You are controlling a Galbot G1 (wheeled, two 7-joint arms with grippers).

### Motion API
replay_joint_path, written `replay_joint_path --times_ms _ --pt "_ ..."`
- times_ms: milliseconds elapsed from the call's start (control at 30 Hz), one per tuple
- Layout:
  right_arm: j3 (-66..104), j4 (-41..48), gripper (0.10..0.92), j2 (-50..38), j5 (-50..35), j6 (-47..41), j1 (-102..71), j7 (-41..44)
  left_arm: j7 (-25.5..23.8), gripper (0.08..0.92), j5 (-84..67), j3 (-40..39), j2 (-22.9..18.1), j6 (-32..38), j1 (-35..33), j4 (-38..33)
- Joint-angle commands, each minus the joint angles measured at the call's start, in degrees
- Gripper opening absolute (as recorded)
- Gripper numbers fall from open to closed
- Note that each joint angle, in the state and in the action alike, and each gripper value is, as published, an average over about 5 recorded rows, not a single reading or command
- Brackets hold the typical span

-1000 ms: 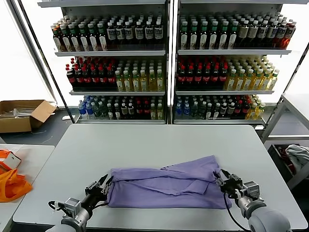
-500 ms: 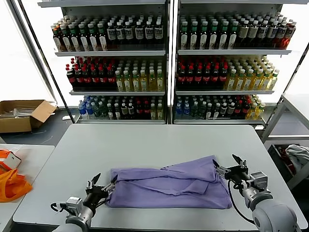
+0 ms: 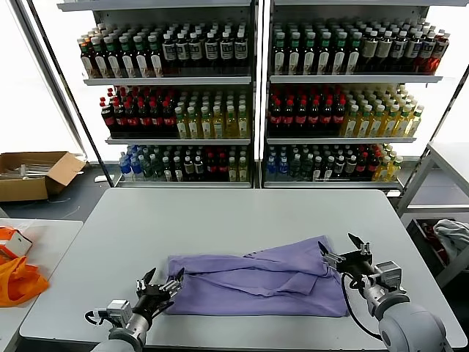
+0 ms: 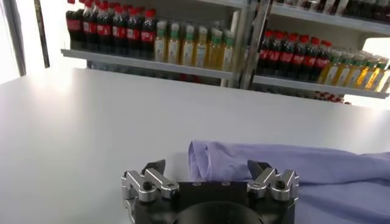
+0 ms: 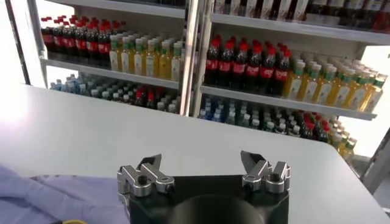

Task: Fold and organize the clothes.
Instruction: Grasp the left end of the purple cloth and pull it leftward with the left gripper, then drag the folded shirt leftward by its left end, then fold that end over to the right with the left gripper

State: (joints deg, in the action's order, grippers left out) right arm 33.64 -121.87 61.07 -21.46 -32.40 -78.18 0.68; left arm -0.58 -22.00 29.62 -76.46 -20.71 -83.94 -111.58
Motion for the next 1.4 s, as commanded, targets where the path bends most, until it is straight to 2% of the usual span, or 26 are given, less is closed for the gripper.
replay_joint_path --times_ms 33,233,867,1000,1167,1400 --pt "-0.19 -0.33 0.823 0.05 0.55 0.03 0.09 -0.16 -0.07 0.81 -0.92 -0.44 -0.66 0.01 -0.01 1.27" --pt "0.16 -0.25 0.823 -0.17 0.44 0.04 0.17 -0.22 -0.69 0.691 -0.5 -1.27 -0.74 0.08 -0.43 1.64" --pt "-0.4 0.68 0.823 -0.78 0.27 0.15 1.74 -0.3 -2.06 0.144 1.38 -0.53 -0.34 1.2 -1.02 0.39" --pt "-0.64 0.83 0.823 -0.97 0.23 0.15 2.09 -0.4 -2.1 0.097 1.21 1.84 1.38 1.05 -0.67 -1.03" --pt "-1.15 1.25 0.823 -1.09 0.2 0.13 2.98 -0.7 -2.21 0.098 -1.27 8.13 6.78 0.74 -0.21 -1.77" --pt "-1.85 1.5 0.823 -1.29 -0.3 0.03 4.39 -1.04 -1.73 0.098 -13.45 23.55 22.28 -0.27 0.73 4.25"
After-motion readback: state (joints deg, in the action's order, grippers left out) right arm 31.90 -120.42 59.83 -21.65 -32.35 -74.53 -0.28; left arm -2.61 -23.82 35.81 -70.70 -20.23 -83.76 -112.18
